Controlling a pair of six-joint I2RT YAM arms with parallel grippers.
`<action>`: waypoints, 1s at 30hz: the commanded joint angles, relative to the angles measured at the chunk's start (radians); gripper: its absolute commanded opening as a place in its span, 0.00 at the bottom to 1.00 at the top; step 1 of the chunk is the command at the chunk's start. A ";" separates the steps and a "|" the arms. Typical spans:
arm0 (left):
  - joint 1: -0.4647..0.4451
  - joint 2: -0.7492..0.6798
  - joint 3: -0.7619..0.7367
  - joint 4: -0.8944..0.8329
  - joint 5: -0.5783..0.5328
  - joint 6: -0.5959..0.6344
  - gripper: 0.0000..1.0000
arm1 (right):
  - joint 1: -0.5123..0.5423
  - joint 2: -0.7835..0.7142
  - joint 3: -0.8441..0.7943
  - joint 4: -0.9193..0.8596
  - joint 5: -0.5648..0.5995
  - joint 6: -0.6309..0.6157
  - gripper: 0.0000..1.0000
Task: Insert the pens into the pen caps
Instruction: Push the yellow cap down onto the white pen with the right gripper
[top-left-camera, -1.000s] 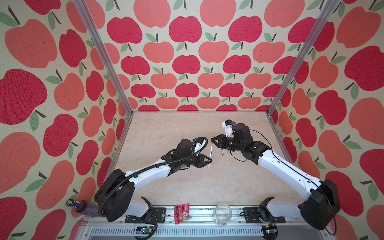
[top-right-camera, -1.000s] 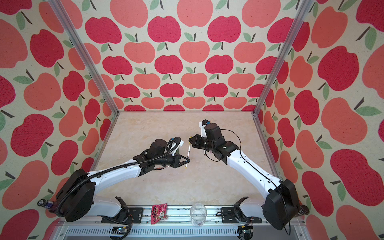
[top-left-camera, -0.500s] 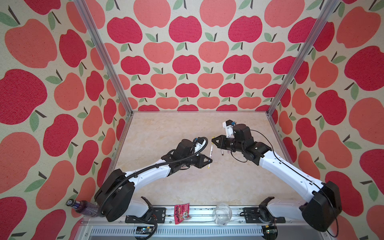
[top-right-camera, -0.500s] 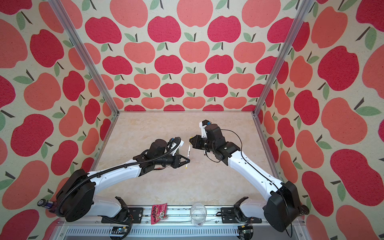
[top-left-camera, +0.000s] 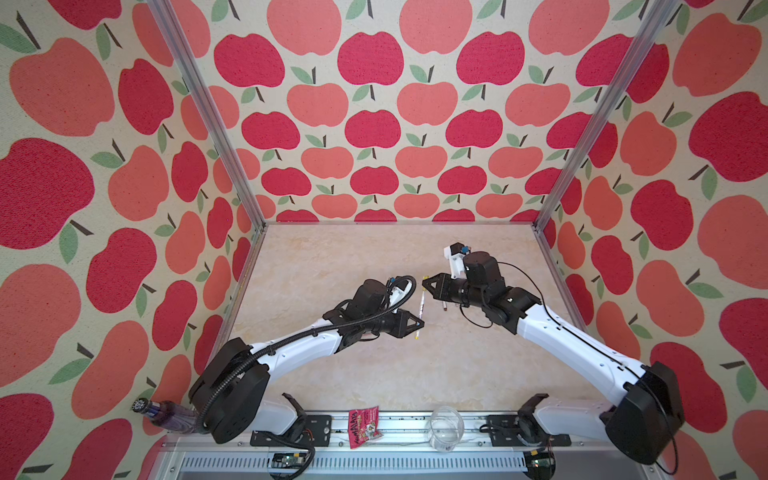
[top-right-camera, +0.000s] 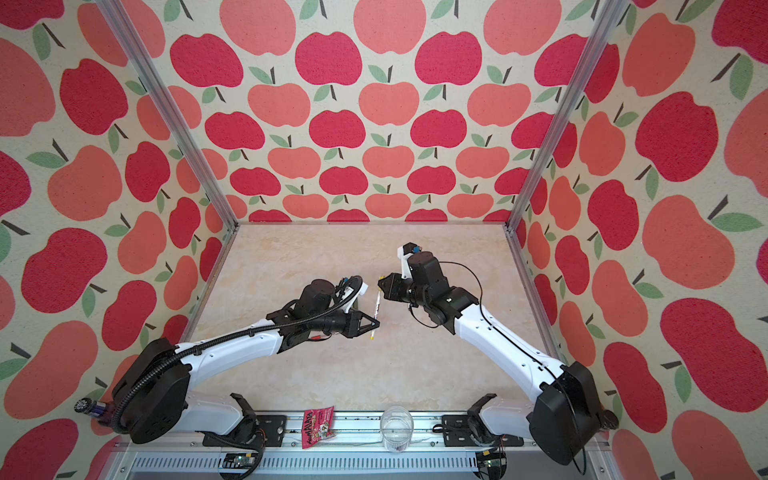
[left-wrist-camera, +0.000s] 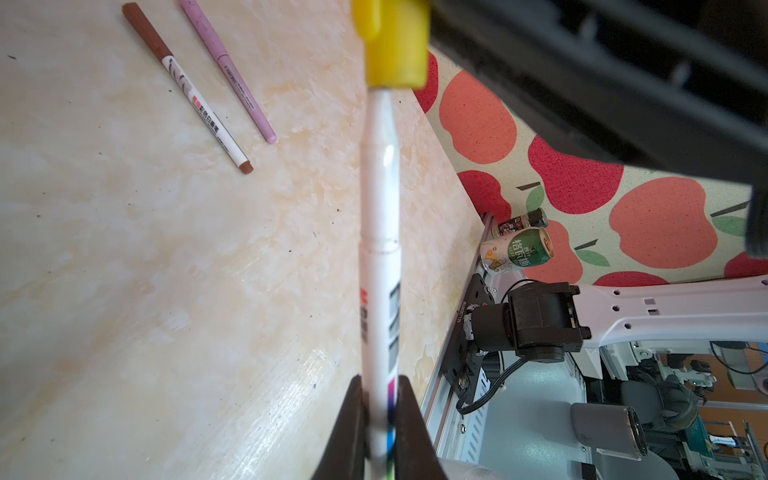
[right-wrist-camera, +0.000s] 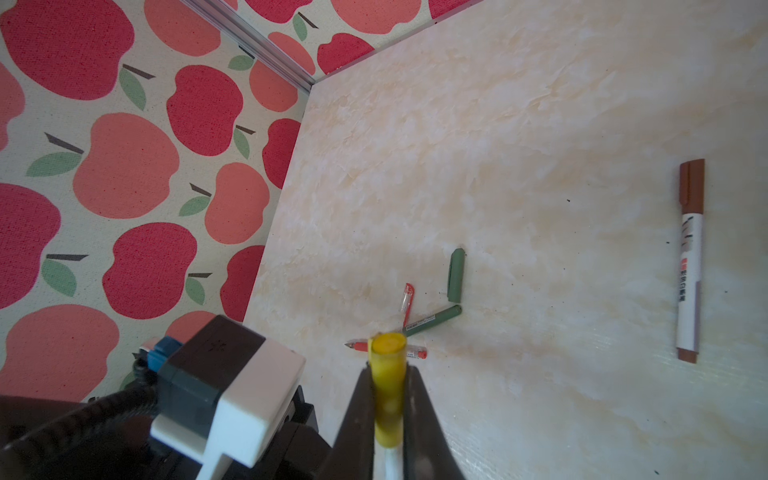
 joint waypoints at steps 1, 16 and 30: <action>0.004 -0.024 0.008 0.055 -0.027 0.003 0.02 | 0.019 0.001 -0.023 -0.042 -0.022 0.003 0.00; 0.004 -0.034 -0.006 0.063 -0.033 -0.003 0.02 | 0.027 0.013 -0.032 -0.024 0.003 -0.019 0.00; 0.022 -0.057 -0.003 0.128 -0.107 -0.003 0.02 | 0.048 0.005 -0.079 -0.019 -0.050 0.010 0.00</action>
